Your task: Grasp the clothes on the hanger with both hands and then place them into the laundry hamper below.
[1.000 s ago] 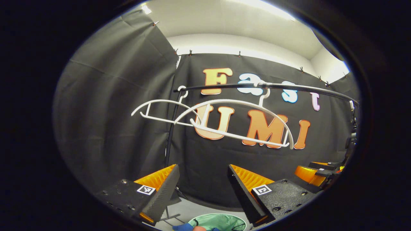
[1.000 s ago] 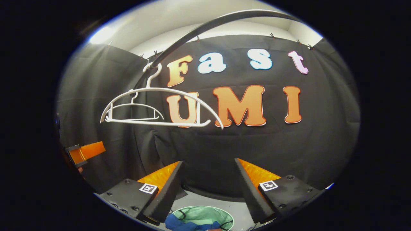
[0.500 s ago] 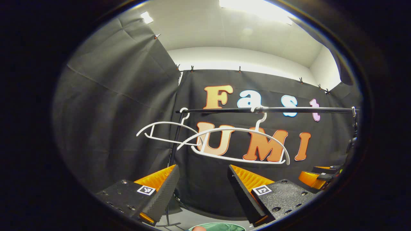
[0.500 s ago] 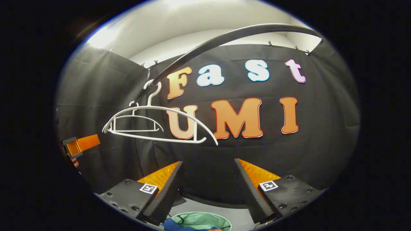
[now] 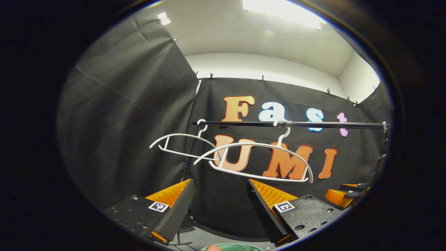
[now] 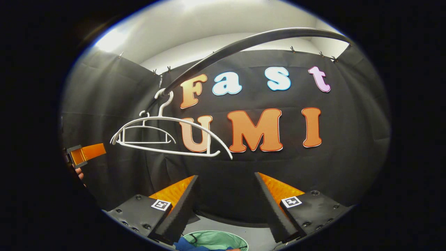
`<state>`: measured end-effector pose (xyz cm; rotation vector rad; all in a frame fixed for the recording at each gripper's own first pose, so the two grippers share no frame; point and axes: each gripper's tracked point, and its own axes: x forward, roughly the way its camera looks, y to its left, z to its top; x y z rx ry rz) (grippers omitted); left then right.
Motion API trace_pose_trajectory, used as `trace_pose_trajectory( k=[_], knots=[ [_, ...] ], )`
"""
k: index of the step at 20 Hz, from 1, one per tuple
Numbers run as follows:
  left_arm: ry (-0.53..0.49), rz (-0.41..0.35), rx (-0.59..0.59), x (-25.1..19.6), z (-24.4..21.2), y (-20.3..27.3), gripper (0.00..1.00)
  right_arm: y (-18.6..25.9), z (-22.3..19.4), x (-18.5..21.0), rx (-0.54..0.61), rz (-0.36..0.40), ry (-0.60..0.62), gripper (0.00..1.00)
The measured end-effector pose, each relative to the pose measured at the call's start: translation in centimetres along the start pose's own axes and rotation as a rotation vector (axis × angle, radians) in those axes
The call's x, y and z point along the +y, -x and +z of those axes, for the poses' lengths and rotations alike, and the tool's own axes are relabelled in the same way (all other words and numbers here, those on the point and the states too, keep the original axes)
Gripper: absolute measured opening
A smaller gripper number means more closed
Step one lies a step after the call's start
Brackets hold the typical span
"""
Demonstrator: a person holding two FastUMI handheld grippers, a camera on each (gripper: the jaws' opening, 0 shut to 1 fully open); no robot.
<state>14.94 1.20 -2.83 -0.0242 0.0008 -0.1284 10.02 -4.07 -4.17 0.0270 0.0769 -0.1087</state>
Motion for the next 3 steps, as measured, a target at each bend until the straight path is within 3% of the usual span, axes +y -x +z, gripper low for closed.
trace_pose_trajectory(
  k=[1,3],
  knots=[
    [-0.003,0.001,0.004,-0.03,-0.08,0.02,0.95,0.05,-0.05,-0.14,0.000,0.000,-0.001,1.00],
    [-0.003,-0.002,0.011,-0.17,-0.24,0.13,0.92,0.07,-0.04,-0.44,-0.002,-0.004,-0.004,0.99]
  ],
)
